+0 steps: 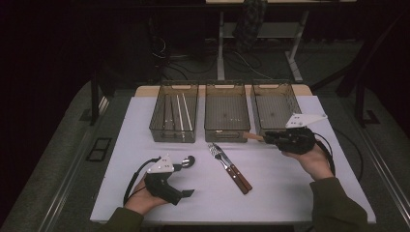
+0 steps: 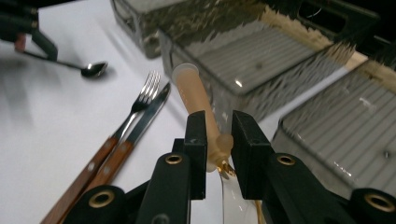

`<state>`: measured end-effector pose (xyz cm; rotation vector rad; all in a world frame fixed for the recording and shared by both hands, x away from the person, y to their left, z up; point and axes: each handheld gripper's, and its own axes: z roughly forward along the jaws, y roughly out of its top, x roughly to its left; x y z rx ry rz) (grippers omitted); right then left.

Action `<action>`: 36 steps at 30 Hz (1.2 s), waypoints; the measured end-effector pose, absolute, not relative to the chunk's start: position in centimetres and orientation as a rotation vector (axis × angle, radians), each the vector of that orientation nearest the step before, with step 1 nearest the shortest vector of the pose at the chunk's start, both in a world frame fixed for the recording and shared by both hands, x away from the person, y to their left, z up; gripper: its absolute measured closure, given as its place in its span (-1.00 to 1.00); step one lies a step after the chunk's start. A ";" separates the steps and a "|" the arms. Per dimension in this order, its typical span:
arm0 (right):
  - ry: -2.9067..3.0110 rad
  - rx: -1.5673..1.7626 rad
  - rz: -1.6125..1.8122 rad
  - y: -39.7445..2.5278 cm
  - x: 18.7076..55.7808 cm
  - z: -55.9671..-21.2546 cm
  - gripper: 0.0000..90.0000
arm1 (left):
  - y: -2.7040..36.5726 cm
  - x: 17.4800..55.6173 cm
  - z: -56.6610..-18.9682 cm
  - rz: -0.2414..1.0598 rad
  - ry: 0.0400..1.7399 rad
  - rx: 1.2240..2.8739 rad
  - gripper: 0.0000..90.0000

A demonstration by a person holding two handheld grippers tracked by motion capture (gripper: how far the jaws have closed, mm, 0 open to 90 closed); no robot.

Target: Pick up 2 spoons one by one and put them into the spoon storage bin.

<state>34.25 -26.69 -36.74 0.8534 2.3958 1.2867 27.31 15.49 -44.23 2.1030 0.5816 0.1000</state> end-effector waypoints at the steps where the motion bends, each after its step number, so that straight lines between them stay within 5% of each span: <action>1: 2.390 0.857 1.297 -26.4 34.6 -36.6 0.71 | 15.5 27.3 -44.2 0.100 0.581 2.103 -0.99; 31: 2.509 0.960 1.174 -16.4 44.1 -36.9 0.68 | 15.5 27.3 -44.1 0.088 0.570 2.090 -0.99; 33: 2.536 0.976 1.152 -16.0 44.5 -37.4 0.64 | 15.5 27.3 -44.1 0.090 0.568 2.090 -0.99; 36: 2.519 0.996 1.162 -15.7 44.8 -37.8 0.25 | 15.5 27.3 -44.1 0.088 0.568 2.086 -0.99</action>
